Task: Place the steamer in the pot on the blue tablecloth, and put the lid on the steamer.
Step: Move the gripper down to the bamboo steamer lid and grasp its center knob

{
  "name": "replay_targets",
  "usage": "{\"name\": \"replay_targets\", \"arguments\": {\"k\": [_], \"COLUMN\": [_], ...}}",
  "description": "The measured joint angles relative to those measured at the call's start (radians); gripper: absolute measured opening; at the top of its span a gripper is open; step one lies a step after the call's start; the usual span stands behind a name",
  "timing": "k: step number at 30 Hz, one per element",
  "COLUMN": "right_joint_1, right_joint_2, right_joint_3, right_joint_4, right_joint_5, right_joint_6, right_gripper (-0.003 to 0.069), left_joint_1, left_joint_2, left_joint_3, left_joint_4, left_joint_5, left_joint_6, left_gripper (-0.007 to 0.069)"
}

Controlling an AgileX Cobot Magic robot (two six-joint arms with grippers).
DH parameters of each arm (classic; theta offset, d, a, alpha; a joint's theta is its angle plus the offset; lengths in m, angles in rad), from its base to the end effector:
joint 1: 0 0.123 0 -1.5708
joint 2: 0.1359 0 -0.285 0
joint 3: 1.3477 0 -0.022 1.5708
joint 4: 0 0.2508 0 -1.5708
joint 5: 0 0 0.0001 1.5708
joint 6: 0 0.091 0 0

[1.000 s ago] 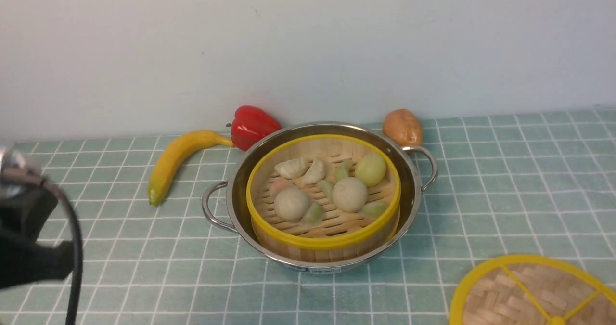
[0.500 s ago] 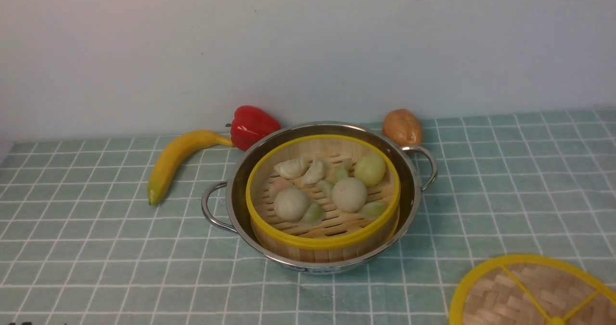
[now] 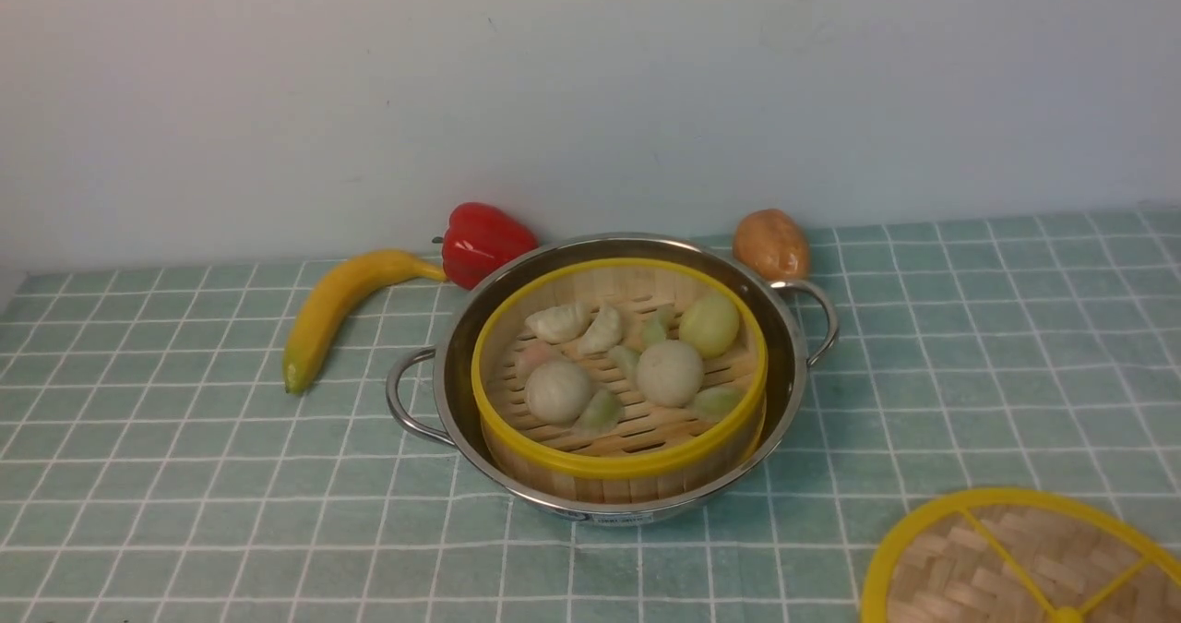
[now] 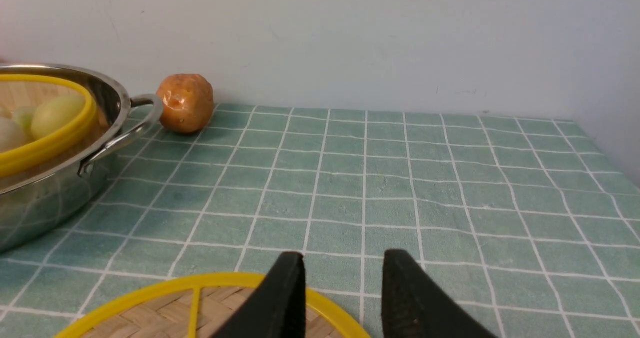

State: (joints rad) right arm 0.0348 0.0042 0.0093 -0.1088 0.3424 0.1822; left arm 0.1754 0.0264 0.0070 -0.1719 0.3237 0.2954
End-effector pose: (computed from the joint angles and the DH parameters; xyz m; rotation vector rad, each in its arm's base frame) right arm 0.0541 -0.0014 0.1791 0.0668 1.8365 0.0468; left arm 0.0557 0.0048 0.1806 -0.0014 1.8390 0.1659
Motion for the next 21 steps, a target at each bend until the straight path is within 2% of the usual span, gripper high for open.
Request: {"name": "replay_targets", "arguments": {"k": [3, 8, 11, 21], "right_joint_1": [0.0, 0.0, 0.0, 0.0], "right_joint_2": [0.0, 0.0, 0.0, 0.0], "right_joint_3": [0.0, 0.0, 0.0, 0.0], "right_joint_4": [0.0, 0.0, 0.0, 0.0], "right_joint_5": [0.0, 0.0, 0.0, 0.0], "right_joint_6": [0.0, 0.0, 0.0, 0.0], "right_gripper": [0.0243, 0.0243, 0.0243, 0.0243], "left_joint_1": [0.0, 0.0, 0.0, 0.0], "left_joint_2": [-0.019, -0.024, -0.024, -0.025], "left_joint_3": [0.0, 0.0, 0.0, 0.0], "left_joint_4": [0.033, 0.156, 0.19, 0.203], "left_joint_5": [0.001, 0.001, 0.001, 0.001], "left_joint_6": [-0.038, -0.202, -0.251, -0.269], "left_gripper": [0.0103, 0.0106, 0.0113, 0.0124]}}
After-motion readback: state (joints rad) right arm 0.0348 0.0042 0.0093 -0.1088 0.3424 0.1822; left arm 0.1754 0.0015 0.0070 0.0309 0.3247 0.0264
